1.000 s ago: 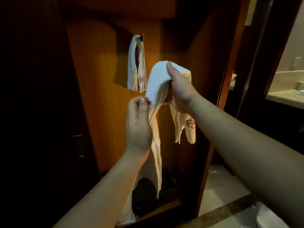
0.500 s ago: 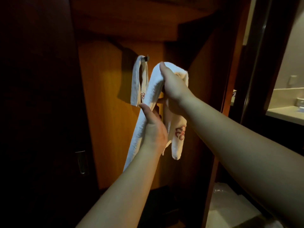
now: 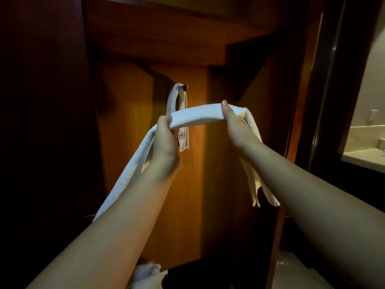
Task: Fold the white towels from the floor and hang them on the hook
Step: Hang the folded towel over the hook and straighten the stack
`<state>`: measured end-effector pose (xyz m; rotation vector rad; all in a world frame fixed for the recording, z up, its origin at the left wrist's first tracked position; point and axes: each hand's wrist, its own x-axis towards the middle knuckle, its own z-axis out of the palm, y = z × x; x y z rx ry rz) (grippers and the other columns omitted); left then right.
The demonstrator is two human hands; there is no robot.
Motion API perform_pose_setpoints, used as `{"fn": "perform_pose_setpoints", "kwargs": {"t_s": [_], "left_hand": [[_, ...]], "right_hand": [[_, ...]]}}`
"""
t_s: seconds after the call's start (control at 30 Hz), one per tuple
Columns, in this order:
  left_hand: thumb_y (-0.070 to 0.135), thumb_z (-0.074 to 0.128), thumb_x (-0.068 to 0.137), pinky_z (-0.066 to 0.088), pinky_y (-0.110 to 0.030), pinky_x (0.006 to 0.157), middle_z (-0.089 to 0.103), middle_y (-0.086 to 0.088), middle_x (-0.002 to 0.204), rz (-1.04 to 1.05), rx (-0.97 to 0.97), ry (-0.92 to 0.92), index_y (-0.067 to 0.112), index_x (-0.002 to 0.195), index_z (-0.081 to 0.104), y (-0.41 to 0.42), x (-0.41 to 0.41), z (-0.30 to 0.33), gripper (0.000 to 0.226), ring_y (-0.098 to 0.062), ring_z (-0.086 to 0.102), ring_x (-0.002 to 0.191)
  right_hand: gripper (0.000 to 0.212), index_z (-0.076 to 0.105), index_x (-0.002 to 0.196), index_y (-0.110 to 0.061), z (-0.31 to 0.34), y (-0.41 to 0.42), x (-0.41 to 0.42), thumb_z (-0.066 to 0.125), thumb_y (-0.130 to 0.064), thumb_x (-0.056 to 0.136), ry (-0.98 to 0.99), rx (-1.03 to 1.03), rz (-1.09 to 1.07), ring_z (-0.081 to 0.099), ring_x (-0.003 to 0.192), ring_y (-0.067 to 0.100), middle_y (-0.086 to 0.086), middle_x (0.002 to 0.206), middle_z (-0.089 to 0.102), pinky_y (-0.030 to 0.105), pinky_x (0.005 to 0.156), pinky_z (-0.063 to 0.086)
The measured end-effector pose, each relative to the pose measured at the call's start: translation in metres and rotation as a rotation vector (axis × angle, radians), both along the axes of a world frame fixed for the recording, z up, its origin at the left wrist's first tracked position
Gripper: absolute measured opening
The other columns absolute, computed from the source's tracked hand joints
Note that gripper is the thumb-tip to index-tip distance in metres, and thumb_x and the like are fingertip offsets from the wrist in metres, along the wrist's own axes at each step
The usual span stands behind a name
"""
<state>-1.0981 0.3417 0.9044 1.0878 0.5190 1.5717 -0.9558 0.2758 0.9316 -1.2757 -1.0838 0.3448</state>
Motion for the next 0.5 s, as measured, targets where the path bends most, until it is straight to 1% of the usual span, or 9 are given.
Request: {"fn": "perform_pose_setpoints", "kwargs": {"t_s": [0.07, 0.13, 0.2, 0.27, 0.33, 0.37, 0.43, 0.5], "left_hand": [[0.039, 0.05, 0.096, 0.046, -0.014, 0.04, 0.07, -0.001, 0.07, -0.046, -0.064, -0.03, 0.016, 0.087, 0.064, 0.013, 0.003, 0.012, 0.029, -0.003, 0.069, 0.054], [0.037, 0.051, 0.096, 0.047, -0.016, 0.039, 0.07, -0.005, 0.075, -0.053, -0.12, -0.018, 0.014, 0.09, 0.065, 0.027, 0.007, 0.021, 0.027, -0.007, 0.069, 0.054], [0.034, 0.05, 0.094, 0.051, -0.02, 0.049, 0.071, -0.006, 0.081, -0.035, -0.125, 0.05, 0.015, 0.095, 0.063, 0.043, 0.011, 0.029, 0.023, -0.012, 0.07, 0.065], [0.034, 0.05, 0.093, 0.054, -0.029, 0.069, 0.066, -0.004, 0.079, 0.014, -0.072, 0.136, 0.015, 0.095, 0.062, 0.06, 0.016, 0.041, 0.022, -0.018, 0.068, 0.083], [0.035, 0.052, 0.092, 0.052, -0.038, 0.09, 0.064, -0.005, 0.089, 0.079, -0.032, 0.187, 0.015, 0.096, 0.063, 0.081, 0.024, 0.055, 0.023, -0.025, 0.067, 0.102], [0.037, 0.054, 0.092, 0.051, -0.041, 0.096, 0.065, -0.006, 0.093, 0.104, -0.018, 0.203, 0.016, 0.096, 0.063, 0.094, 0.027, 0.063, 0.024, -0.026, 0.066, 0.108], [0.048, 0.056, 0.091, 0.049, -0.045, 0.101, 0.069, -0.006, 0.103, 0.114, 0.013, 0.255, 0.017, 0.099, 0.065, 0.119, 0.034, 0.079, 0.033, -0.028, 0.066, 0.11], [0.06, 0.052, 0.092, 0.049, -0.042, 0.098, 0.071, -0.008, 0.108, 0.103, 0.071, 0.328, 0.02, 0.107, 0.065, 0.147, 0.041, 0.096, 0.045, -0.024, 0.066, 0.107]], "right_hand": [[0.076, 0.035, 0.153, -0.013, 0.002, 0.014, 0.006, 0.047, -0.063, 0.097, -0.017, -0.027, 0.018, 0.047, 0.132, 0.024, 0.009, 0.15, 0.046, 0.032, 0.113, 0.031], [0.079, 0.033, 0.154, -0.013, 0.008, 0.03, 0.014, 0.046, -0.066, 0.096, -0.047, -0.046, 0.041, 0.044, 0.137, 0.027, 0.012, 0.152, 0.043, 0.039, 0.117, 0.03], [0.076, 0.038, 0.151, -0.018, 0.015, 0.05, 0.024, 0.045, -0.069, 0.094, -0.075, -0.054, 0.037, 0.046, 0.135, 0.026, 0.011, 0.15, 0.046, 0.039, 0.115, 0.031], [0.073, 0.045, 0.145, -0.019, 0.024, 0.073, 0.036, 0.045, -0.071, 0.093, -0.093, -0.041, 0.037, 0.05, 0.13, 0.023, 0.009, 0.143, 0.052, 0.034, 0.107, 0.034], [0.071, 0.047, 0.143, -0.02, 0.035, 0.099, 0.048, 0.045, -0.07, 0.094, -0.091, -0.023, 0.053, 0.052, 0.122, 0.019, 0.005, 0.136, 0.054, 0.029, 0.098, 0.033], [0.07, 0.047, 0.143, -0.02, 0.041, 0.113, 0.055, 0.046, -0.069, 0.094, -0.082, -0.008, 0.057, 0.052, 0.118, 0.018, 0.003, 0.131, 0.054, 0.028, 0.095, 0.033], [0.068, 0.046, 0.143, -0.021, 0.056, 0.144, 0.069, 0.047, -0.069, 0.094, -0.068, 0.022, 0.042, 0.054, 0.113, 0.016, 0.0, 0.123, 0.054, 0.026, 0.091, 0.035], [0.067, 0.048, 0.141, -0.023, 0.074, 0.176, 0.081, 0.048, -0.07, 0.093, -0.069, 0.059, 0.025, 0.056, 0.109, 0.016, -0.001, 0.119, 0.055, 0.026, 0.087, 0.037]]}}
